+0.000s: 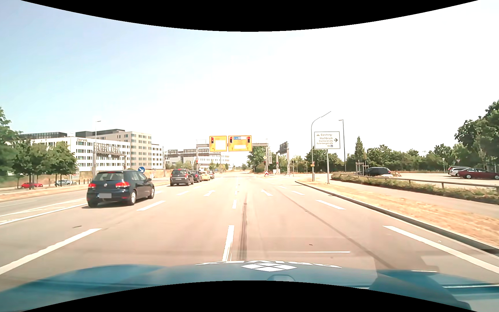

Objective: Follow the waypoints while adhering to traffic rules and regulations

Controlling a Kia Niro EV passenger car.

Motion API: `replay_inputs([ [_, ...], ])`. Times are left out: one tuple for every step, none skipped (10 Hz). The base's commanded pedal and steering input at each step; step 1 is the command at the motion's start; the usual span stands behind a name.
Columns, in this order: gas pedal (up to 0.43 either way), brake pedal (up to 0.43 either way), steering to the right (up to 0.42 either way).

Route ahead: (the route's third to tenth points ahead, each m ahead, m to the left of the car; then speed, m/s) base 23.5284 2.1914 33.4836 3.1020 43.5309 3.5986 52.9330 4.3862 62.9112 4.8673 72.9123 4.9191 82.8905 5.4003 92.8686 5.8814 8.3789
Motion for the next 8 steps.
replay_inputs([
  [0.0, 0.0, 0.006],
  [0.0, 0.0, 0.006],
  [0.0, 0.0, 0.005],
  [0.0, 0.0, 0.004],
  [0.0, 0.0, 0.002],
  [0.0, 0.0, 0.001],
  [0.0, 0.0, -0.003],
  [0.0, 0.0, -0.01],
])
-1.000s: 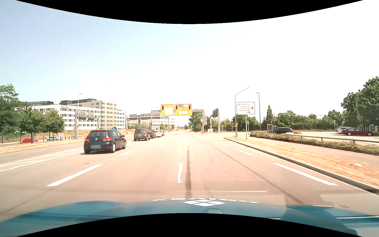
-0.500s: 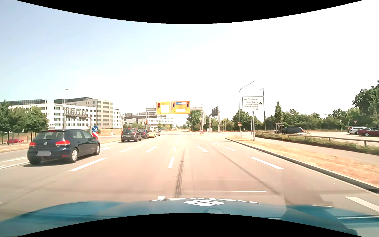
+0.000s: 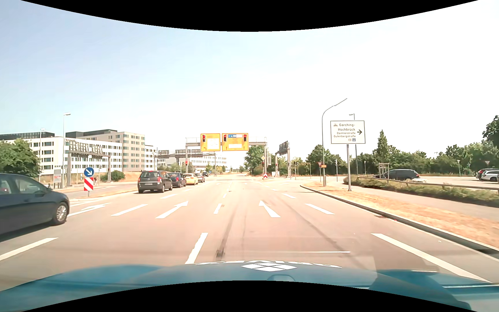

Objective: Follow the waypoints while adhering to traffic rules and regulations

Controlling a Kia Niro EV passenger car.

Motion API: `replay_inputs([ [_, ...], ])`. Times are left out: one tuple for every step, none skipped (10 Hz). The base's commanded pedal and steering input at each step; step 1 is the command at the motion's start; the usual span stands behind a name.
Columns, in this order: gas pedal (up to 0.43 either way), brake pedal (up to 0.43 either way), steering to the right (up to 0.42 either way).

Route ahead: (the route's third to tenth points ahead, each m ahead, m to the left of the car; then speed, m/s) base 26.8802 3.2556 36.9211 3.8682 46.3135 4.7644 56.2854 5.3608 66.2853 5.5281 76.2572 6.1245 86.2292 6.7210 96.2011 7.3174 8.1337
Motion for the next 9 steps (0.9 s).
replay_inputs([
  [0.0, 0.0, -0.015],
  [0.0, 0.0, -0.016],
  [0.0, 0.0, -0.016],
  [0.0, 0.0, -0.017],
  [0.0, 0.0, -0.017],
  [0.0, 0.0, -0.017],
  [0.0, 0.0, -0.016],
  [0.0, 0.0, -0.016],
  [0.0, 0.0, -0.016],
])
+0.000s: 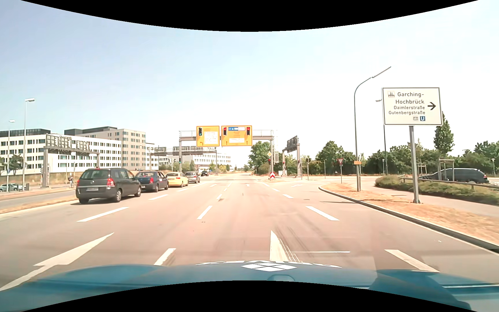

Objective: Follow the waypoints while adhering to traffic rules and regulations

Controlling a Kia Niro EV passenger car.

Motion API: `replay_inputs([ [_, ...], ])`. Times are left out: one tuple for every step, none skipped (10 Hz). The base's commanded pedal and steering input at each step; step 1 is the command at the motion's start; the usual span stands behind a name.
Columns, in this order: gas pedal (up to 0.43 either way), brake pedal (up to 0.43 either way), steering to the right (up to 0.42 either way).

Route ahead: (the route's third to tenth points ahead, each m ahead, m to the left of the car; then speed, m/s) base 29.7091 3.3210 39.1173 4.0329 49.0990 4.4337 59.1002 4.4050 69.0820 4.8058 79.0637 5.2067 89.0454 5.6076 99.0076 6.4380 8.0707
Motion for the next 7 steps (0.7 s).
replay_inputs([
  [0.0, 0.0, -0.016],
  [0.0, 0.043, -0.016],
  [0.0, 0.116, -0.017],
  [0.0, 0.134, -0.017],
  [0.0, 0.152, -0.017],
  [0.0, 0.152, -0.017],
  [0.0, 0.152, -0.017],
])
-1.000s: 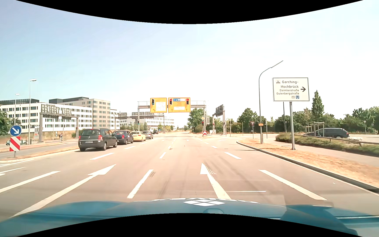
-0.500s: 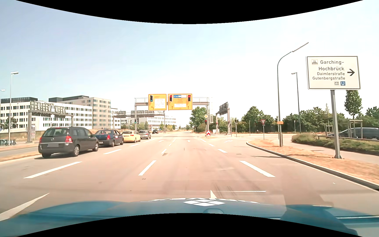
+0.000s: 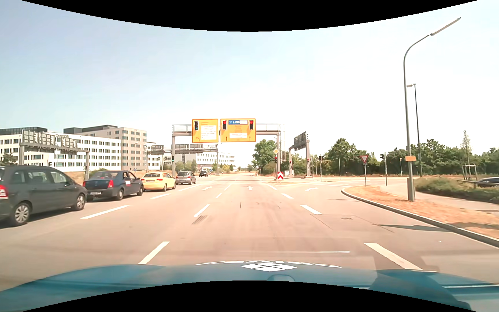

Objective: Follow the waypoints while adhering to traffic rules and regulations

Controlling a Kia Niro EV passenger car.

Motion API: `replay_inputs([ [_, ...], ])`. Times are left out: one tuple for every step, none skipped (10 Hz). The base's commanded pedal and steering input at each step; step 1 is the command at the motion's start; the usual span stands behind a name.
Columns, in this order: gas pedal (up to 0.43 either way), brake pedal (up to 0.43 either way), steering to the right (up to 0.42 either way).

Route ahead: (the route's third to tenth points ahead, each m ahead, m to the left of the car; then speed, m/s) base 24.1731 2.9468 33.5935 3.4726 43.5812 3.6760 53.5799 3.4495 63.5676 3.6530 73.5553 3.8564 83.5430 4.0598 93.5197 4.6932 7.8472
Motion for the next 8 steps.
replay_inputs([
  [0.0, 0.165, -0.017],
  [0.0, 0.177, -0.017],
  [0.0, 0.189, -0.017],
  [0.0, 0.213, -0.017],
  [0.0, 0.226, -0.017],
  [0.0, 0.226, -0.016],
  [0.0, 0.238, -0.016],
  [0.0, 0.232, -0.016],
])
